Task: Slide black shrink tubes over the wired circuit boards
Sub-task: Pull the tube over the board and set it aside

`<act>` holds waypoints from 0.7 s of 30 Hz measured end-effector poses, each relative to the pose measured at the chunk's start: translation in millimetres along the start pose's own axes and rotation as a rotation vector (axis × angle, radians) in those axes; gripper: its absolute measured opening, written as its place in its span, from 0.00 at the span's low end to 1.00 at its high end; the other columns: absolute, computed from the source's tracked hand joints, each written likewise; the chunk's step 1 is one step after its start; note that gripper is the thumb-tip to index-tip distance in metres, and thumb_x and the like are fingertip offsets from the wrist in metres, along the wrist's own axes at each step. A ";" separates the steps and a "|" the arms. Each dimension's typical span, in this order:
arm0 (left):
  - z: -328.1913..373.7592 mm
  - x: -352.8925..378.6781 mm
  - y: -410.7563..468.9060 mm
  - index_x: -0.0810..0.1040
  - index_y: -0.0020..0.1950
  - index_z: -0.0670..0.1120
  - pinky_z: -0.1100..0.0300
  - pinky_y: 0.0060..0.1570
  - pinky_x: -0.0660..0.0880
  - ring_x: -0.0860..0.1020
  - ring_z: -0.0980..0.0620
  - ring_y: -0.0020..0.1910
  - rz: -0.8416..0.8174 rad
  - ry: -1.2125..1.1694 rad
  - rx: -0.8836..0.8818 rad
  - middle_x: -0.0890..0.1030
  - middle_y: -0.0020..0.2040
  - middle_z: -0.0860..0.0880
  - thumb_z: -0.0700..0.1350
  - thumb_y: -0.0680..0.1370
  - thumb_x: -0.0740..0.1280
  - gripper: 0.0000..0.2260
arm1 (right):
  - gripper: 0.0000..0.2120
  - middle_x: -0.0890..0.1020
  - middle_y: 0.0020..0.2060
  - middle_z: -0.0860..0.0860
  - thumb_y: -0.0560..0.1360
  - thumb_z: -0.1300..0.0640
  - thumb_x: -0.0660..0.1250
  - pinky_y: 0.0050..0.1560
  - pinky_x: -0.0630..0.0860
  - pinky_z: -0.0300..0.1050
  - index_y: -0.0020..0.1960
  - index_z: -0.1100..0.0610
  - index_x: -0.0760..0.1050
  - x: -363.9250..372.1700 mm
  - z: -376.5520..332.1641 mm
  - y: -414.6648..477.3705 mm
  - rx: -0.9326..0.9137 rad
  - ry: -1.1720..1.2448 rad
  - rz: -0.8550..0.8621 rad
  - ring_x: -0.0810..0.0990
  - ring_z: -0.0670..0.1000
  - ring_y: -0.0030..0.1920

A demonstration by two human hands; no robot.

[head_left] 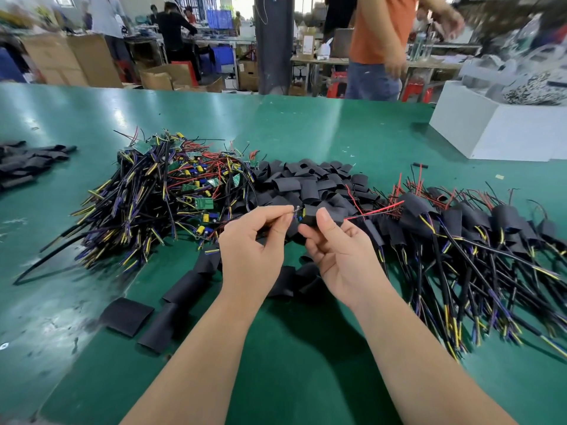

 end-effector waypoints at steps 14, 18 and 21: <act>-1.4 0.6 2.6 0.85 0.44 0.47 0.43 0.45 0.75 0.80 0.54 0.38 -0.159 0.142 0.052 0.81 0.37 0.62 0.40 0.72 0.70 0.05 | 0.11 0.84 0.41 0.50 0.73 0.60 0.71 0.40 0.75 0.42 0.54 0.52 0.78 -2.4 -2.7 -2.3 -0.118 -0.406 -0.049 0.81 0.50 0.40; -0.4 0.2 1.1 0.85 0.40 0.50 0.38 0.50 0.70 0.78 0.53 0.37 -0.161 0.221 0.014 0.77 0.34 0.65 0.42 0.69 0.73 0.04 | 0.20 0.82 0.45 0.48 0.77 0.63 0.66 0.46 0.73 0.41 0.62 0.42 0.71 -0.8 0.0 -2.0 -0.057 -0.386 -0.054 0.76 0.49 0.47; 1.2 3.1 1.1 0.86 0.41 0.50 0.41 0.50 0.71 0.79 0.57 0.40 -0.185 0.163 0.037 0.80 0.38 0.62 0.44 0.70 0.74 0.03 | 0.27 0.79 0.46 0.53 0.77 0.68 0.64 0.56 0.76 0.48 0.71 0.48 0.64 1.8 -3.4 -1.9 -0.089 -0.297 0.016 0.76 0.52 0.49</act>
Point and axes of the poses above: each hand's wrist, its own y-axis towards the middle knuckle, its own x-axis out of the palm, z = x × y, the point moved 4 cm from there along y, towards the middle knuckle
